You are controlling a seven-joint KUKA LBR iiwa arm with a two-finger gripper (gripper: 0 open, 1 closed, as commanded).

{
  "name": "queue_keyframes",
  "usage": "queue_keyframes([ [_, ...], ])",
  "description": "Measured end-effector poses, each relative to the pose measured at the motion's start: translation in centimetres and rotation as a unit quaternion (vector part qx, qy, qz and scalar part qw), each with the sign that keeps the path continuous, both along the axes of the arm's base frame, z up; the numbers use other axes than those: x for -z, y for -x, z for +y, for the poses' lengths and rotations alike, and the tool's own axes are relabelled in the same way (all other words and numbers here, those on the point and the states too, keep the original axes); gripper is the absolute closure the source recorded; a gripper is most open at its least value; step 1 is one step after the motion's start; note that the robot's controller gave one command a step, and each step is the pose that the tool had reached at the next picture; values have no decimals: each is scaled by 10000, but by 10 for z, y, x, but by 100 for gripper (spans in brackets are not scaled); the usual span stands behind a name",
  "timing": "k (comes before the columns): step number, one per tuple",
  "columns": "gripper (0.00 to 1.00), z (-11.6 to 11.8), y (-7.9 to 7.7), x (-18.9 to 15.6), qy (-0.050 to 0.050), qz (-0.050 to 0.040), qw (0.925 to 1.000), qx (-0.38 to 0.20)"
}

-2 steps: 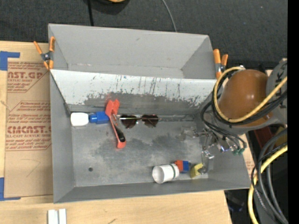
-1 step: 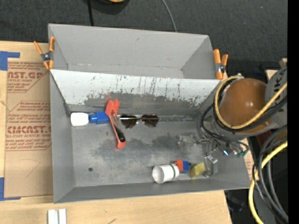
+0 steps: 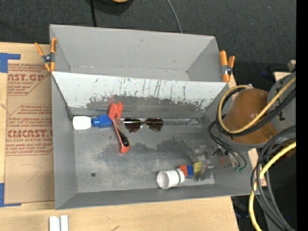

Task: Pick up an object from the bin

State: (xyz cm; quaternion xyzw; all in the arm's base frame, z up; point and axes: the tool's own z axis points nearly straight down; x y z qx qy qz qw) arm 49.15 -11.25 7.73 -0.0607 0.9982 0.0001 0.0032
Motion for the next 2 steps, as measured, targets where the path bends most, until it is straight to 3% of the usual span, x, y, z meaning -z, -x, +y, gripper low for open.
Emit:
queue_keyframes([
  [2, 100, -1, 2, 2, -6, 11, 9990, 441],
])
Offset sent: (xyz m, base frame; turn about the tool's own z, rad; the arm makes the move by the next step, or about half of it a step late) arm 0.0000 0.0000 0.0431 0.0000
